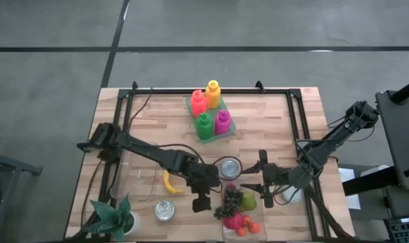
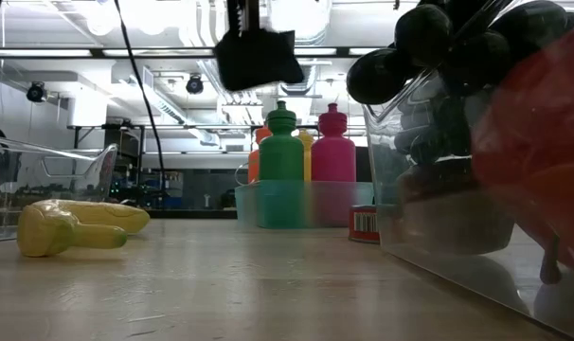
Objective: Pick & Place Food Item
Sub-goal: Put the black grapes into the bottom transparent bin
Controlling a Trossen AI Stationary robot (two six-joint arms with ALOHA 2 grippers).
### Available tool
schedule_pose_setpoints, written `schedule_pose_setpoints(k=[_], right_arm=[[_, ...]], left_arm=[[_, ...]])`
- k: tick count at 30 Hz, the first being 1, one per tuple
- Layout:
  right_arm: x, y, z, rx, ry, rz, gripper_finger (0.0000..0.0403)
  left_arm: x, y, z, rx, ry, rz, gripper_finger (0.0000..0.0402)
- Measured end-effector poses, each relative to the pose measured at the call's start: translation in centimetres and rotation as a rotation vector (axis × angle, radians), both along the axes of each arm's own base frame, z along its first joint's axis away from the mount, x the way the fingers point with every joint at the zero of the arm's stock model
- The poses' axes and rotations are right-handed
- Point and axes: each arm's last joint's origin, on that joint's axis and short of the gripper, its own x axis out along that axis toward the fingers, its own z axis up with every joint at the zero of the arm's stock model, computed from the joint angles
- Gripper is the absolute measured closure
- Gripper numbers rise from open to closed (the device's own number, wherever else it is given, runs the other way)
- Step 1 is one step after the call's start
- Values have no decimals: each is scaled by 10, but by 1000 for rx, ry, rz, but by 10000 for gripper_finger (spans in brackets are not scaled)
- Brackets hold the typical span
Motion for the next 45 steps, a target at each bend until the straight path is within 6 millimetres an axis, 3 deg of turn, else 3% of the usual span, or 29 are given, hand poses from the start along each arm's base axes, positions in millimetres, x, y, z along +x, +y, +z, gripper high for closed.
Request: schedule_pose_setpoints(k=[7, 11, 21, 27, 34, 45], right_arm=[[0, 0, 0, 0, 0, 0, 203], [0, 0, 0, 0, 0, 0, 203], [0, 0, 0, 0, 0, -1, 203], [0, 0, 0, 0, 0, -1, 203], [0, 0, 0, 0, 0, -1, 203], [0, 0, 0, 0, 0, 0, 203]], left_arm=[[-4, -4, -30, -258, -37, -115, 45], [-9, -5, -46, -322, -110, -158, 45], [-9, 4, -59, -358, -265, -72, 45], [-9, 5, -64, -359, -245, -48, 45], [2, 4, -91, -429, -203, -52, 45], [7, 4, -99, -448, -239, -54, 45]])
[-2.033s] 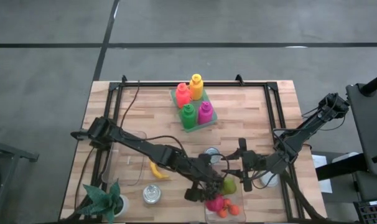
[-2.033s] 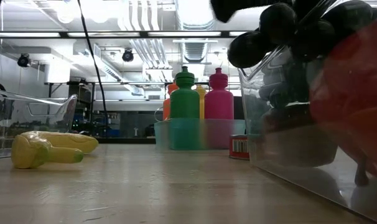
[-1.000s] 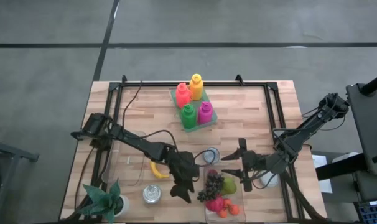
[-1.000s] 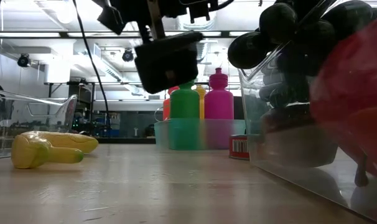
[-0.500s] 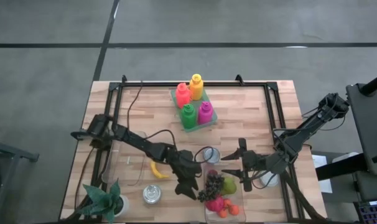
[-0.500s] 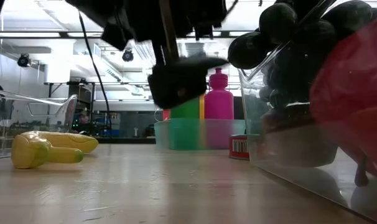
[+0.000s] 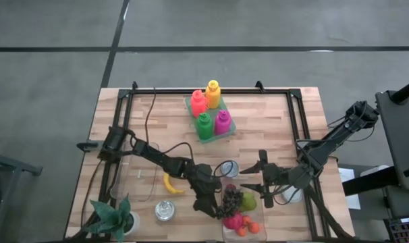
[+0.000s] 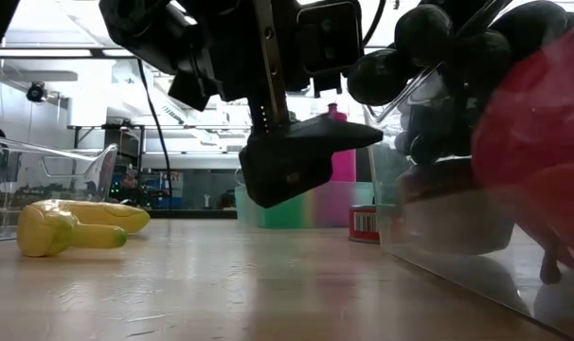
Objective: Pick & Place Food Item
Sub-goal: Put the black grapes into the bottom transparent bin
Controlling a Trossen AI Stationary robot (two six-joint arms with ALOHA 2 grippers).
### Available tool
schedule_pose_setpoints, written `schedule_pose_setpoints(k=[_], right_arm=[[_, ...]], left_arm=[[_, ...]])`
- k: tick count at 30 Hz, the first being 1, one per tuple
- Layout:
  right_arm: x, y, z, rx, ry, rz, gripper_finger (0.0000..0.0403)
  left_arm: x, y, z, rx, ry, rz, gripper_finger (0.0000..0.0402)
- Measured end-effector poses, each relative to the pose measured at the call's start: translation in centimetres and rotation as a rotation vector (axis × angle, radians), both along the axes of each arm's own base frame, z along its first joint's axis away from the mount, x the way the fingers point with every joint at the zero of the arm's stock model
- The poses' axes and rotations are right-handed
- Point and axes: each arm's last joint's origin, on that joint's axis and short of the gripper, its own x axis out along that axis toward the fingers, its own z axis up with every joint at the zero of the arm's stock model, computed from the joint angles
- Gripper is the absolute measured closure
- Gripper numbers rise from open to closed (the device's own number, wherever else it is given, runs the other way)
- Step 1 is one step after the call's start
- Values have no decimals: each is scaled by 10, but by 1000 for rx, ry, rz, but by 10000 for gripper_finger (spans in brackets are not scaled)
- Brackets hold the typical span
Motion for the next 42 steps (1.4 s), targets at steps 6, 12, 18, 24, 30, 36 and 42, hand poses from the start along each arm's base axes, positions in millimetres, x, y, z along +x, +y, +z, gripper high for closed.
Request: schedule_pose_setpoints(k=[6, 12, 18, 24, 30, 36, 42], right_arm=[[0, 0, 0, 0, 0, 0, 203], [0, 0, 0, 0, 0, 0, 203], [0, 0, 0, 0, 0, 0, 203], [0, 0, 0, -3, 3, 0, 203], [0, 0, -1, -5, 6, 0, 203], [0, 0, -1, -5, 6, 0, 203], [0, 0, -1, -5, 6, -1, 203]], left_arm=[[2, 0, 1, 3, -15, 12, 45], [5, -3, 7, 15, -58, 1, 45], [6, -4, 2, 21, -52, 5, 44], [11, -8, -13, -14, -5, -22, 44], [16, -10, -5, -34, -27, -23, 44], [22, -19, 7, -68, -29, -56, 44], [26, -25, 14, -72, 1, -84, 44]])
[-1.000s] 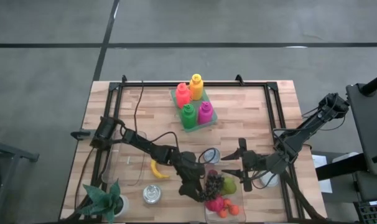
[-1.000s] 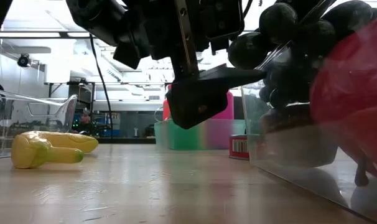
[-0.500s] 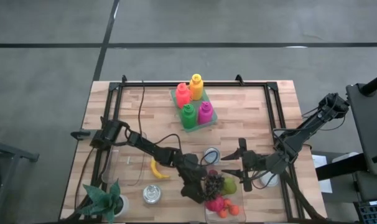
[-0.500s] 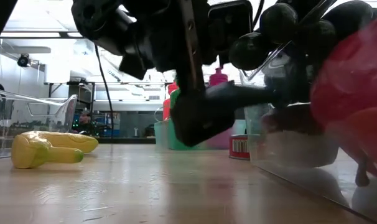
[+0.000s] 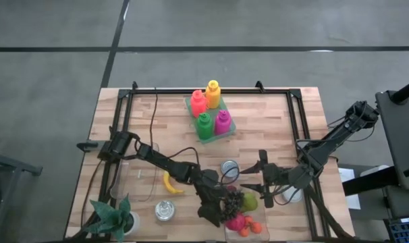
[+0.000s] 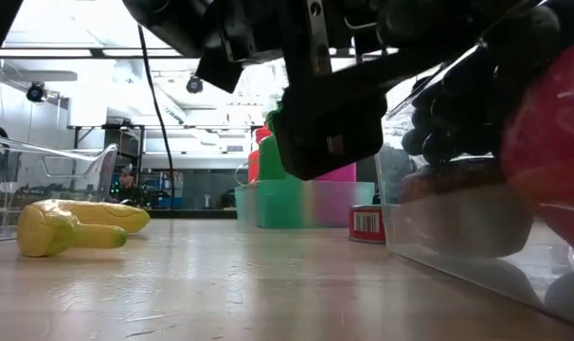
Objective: Pick & Place Food Item
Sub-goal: Put the black grapes into the bottom transparent bin
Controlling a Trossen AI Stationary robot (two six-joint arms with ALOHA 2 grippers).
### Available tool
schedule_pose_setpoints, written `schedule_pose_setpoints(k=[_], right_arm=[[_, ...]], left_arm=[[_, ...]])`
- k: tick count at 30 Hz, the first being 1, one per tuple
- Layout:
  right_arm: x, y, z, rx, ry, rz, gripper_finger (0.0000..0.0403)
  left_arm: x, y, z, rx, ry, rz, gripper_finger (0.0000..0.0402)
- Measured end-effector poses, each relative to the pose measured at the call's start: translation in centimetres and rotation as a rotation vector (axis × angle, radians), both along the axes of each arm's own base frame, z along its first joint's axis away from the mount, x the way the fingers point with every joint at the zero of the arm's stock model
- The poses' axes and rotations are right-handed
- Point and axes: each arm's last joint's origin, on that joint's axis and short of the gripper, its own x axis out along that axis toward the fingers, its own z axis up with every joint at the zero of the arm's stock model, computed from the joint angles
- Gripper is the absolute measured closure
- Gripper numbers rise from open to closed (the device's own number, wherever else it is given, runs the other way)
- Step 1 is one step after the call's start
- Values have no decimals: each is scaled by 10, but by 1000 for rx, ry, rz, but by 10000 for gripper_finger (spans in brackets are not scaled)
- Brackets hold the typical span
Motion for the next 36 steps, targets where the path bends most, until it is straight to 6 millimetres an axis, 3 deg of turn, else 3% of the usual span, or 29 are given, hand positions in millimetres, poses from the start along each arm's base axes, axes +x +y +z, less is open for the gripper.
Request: schedule_pose_setpoints(k=[15, 28, 36], right_arm=[[0, 0, 0, 0, 0, 1, 203], [0, 0, 0, 0, 0, 2, 203], [0, 0, 0, 0, 0, 1, 203]], left_arm=[[15, -3, 28, -21, -98, -1, 44], [30, -3, 56, 114, -400, 54, 44], [31, -3, 59, 147, -448, 60, 44]])
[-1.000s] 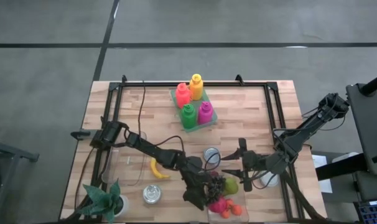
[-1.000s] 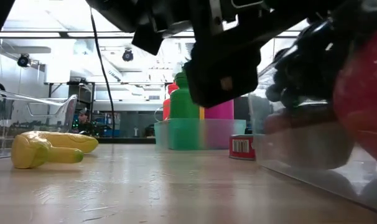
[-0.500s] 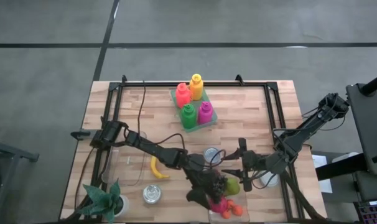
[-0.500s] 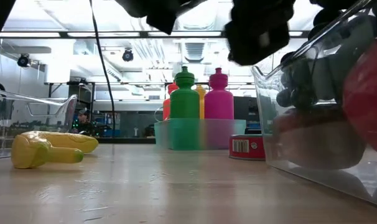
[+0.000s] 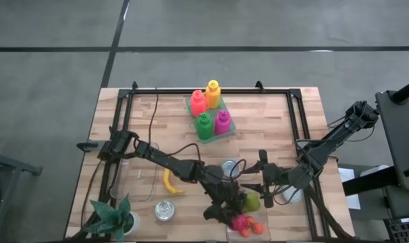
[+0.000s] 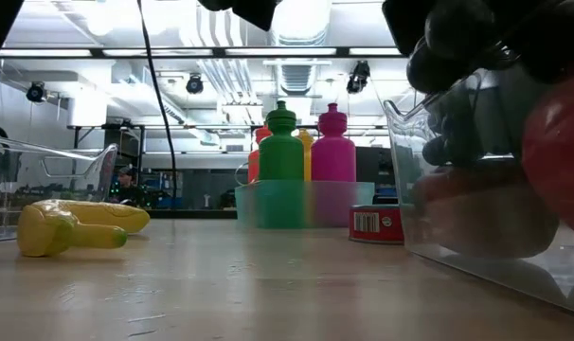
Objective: Pick & Place Food Item
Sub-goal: Put the black grapes into the bottom transparent bin
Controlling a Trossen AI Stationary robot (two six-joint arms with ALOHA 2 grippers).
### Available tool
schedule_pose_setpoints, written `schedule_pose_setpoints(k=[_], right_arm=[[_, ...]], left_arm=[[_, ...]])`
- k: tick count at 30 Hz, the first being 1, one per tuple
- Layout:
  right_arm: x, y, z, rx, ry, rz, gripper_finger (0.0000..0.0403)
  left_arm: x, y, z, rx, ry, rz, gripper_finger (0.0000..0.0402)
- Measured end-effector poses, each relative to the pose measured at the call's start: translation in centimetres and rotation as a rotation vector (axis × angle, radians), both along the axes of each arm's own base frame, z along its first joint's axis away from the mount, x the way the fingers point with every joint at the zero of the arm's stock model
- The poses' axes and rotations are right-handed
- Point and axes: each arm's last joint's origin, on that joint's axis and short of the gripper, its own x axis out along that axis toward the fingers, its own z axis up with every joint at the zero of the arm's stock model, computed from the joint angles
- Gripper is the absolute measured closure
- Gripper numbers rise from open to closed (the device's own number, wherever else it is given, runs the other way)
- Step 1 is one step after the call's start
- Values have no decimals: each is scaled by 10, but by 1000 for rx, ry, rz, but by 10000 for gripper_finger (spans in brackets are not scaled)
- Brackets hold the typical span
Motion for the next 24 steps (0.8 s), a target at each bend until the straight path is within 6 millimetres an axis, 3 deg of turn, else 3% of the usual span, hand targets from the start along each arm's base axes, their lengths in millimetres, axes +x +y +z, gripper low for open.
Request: schedule_pose_setpoints(k=[6, 16, 19, 24], right_arm=[[0, 0, 0, 0, 0, 0, 203], [0, 0, 0, 0, 0, 0, 203], [0, 0, 0, 0, 0, 0, 203], [0, 0, 0, 0, 0, 0, 203]], left_arm=[[-9, 5, 0, 43, 168, 2, 44], [-44, 20, 18, 191, 436, 45, 44], [-48, 21, 9, 165, 488, 49, 45], [-50, 20, -28, 12, 506, 42, 56]])
